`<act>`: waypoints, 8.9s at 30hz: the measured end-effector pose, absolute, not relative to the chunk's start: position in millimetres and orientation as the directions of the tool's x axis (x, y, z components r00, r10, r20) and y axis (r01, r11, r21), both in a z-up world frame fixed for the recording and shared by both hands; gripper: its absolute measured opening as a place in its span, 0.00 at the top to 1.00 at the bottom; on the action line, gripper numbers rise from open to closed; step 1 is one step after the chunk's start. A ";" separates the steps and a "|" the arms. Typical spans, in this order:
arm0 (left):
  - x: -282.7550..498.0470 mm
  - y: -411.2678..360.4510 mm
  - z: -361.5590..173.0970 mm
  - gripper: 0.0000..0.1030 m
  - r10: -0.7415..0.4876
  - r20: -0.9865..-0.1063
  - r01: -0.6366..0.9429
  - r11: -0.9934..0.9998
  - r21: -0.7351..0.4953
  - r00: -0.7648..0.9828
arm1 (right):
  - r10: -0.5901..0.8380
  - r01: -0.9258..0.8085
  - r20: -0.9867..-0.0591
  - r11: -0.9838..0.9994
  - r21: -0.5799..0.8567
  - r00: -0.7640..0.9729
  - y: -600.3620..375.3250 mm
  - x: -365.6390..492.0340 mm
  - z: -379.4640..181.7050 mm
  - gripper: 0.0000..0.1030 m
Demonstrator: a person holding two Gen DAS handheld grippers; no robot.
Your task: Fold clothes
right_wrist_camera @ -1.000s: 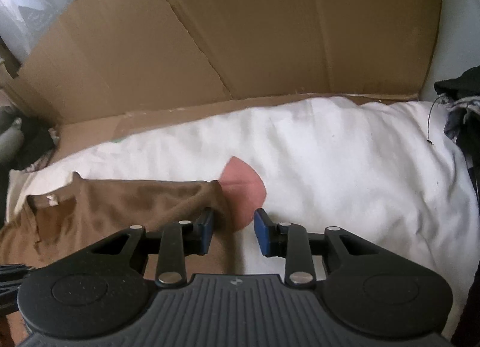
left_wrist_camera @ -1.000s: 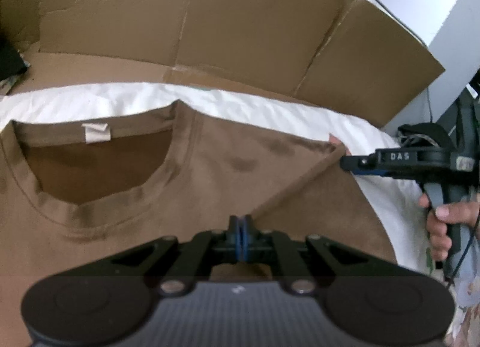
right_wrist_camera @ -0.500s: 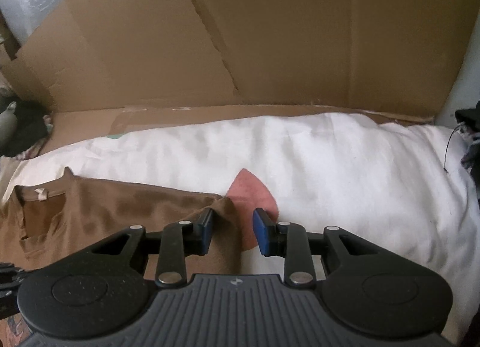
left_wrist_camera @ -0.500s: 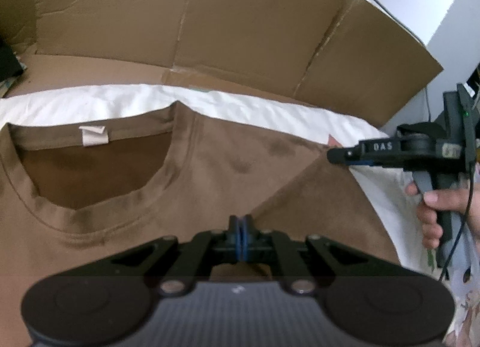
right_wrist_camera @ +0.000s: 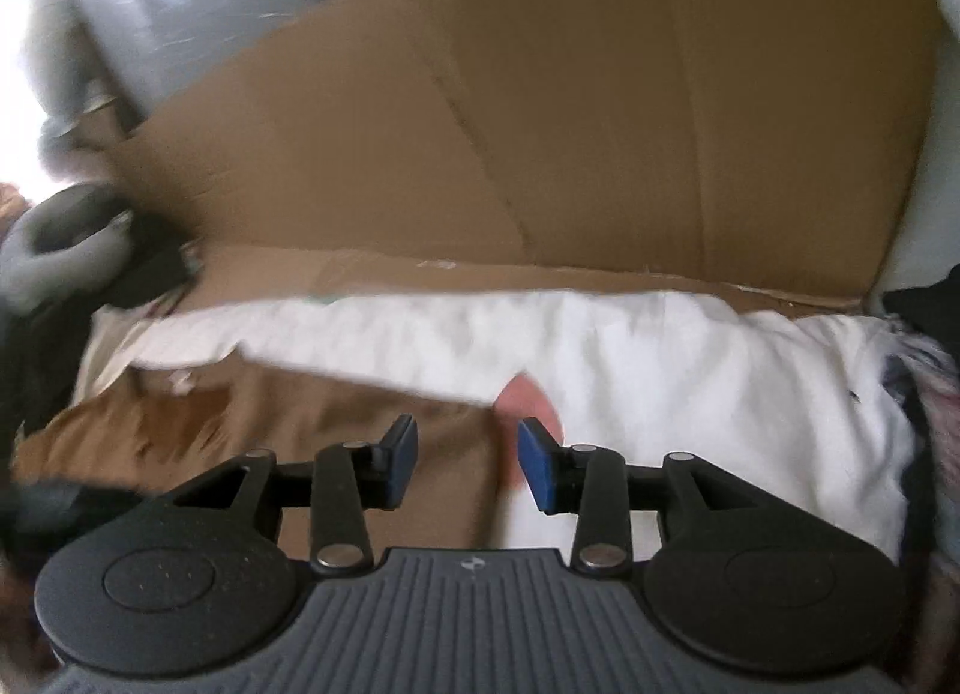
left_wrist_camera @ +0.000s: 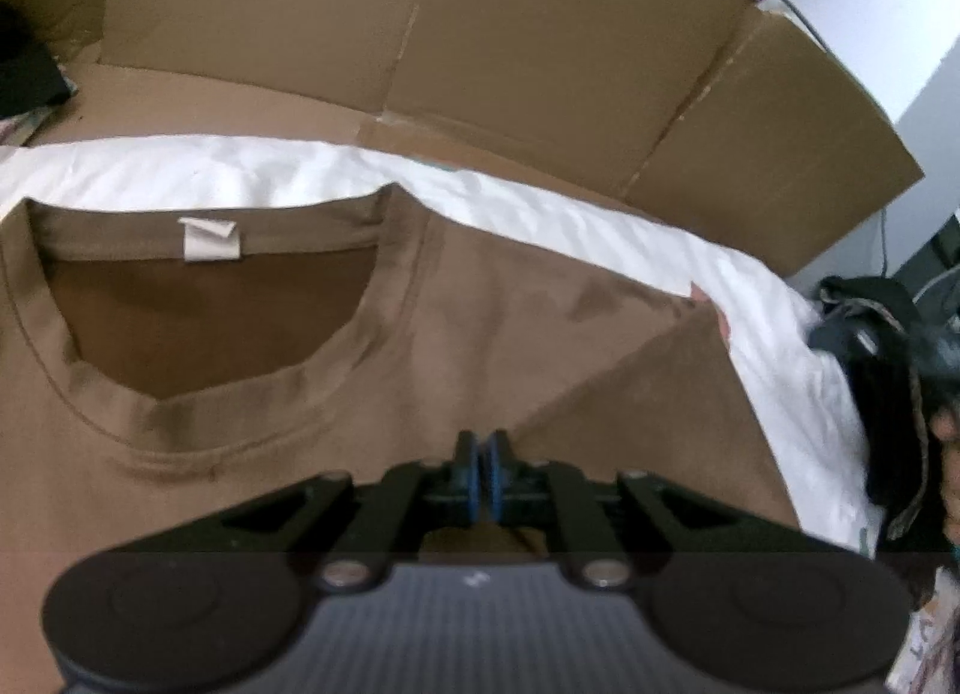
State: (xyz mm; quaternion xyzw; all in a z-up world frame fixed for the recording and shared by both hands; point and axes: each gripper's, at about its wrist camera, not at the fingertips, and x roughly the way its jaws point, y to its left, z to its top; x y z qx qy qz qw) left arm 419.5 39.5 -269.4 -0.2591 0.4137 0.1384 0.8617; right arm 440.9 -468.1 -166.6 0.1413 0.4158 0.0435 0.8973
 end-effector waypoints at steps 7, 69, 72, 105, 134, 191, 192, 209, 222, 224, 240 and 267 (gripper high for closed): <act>412.5 28.4 -262.2 0.78 0.057 -0.786 -0.458 0.837 -0.299 0.616 | 0.171 0.072 -0.755 0.958 0.278 0.633 -459.5 375.1 -160.4 0.57; 497.7 -56.7 -258.3 0.86 -0.023 -0.897 -0.271 0.950 -0.157 0.441 | 0.118 0.173 -0.783 0.945 0.277 0.611 -404.2 325.5 -222.5 0.80; 493.7 -57.3 -253.1 0.87 -0.021 -0.906 -0.299 0.941 -0.161 0.423 | 0.120 0.175 -0.812 0.949 0.263 0.571 -409.2 318.7 -215.5 0.84; 399.5 40.8 -26.9 0.07 0.100 -0.887 -0.572 0.795 -0.201 0.451 | 0.081 0.352 -0.819 0.876 0.331 0.568 -419.7 299.6 27.2 0.16; 166.4 62.5 57.3 0.01 0.124 -0.852 -0.729 0.589 -0.349 0.509 | 0.004 0.329 -0.839 0.919 0.218 0.545 -320.4 226.8 185.8 0.00; 55.0 165.4 -142.5 0.49 0.192 -0.926 -0.802 0.575 -0.163 0.326 | 0.082 0.257 -0.903 0.944 0.205 0.423 -219.7 248.0 -47.0 0.01; 54.3 168.5 -147.5 0.53 0.195 -0.926 -0.808 0.566 -0.162 0.323 | 0.083 0.260 -0.904 0.943 0.206 0.418 -219.6 247.1 -50.6 0.01; 34.6 215.6 -202.7 0.81 0.238 -0.944 -0.907 0.403 -0.120 0.230 | 0.062 0.359 -0.943 0.915 0.185 0.326 -221.3 230.1 -103.7 0.01; 14.1 194.4 -222.2 0.29 0.303 -0.886 -0.933 0.186 -0.307 0.352 | 0.063 0.328 -0.952 0.930 0.165 0.299 -212.8 228.3 -111.4 0.01; 11.9 192.0 -226.0 0.29 0.313 -0.875 -0.929 0.156 -0.336 0.369 | 0.059 0.326 -0.956 0.932 0.156 0.288 -212.9 225.8 -113.5 0.01; -3.6 189.1 -252.4 0.26 0.383 -0.773 -0.816 -0.078 -0.573 0.506 | 0.058 0.336 -0.963 0.930 0.148 0.264 -216.8 225.3 -123.5 0.01; -15.1 196.7 -237.1 0.75 0.412 -0.741 -0.829 0.069 -0.555 0.530 | 0.084 0.294 -0.964 0.943 0.159 0.252 -197.0 236.9 -144.7 0.01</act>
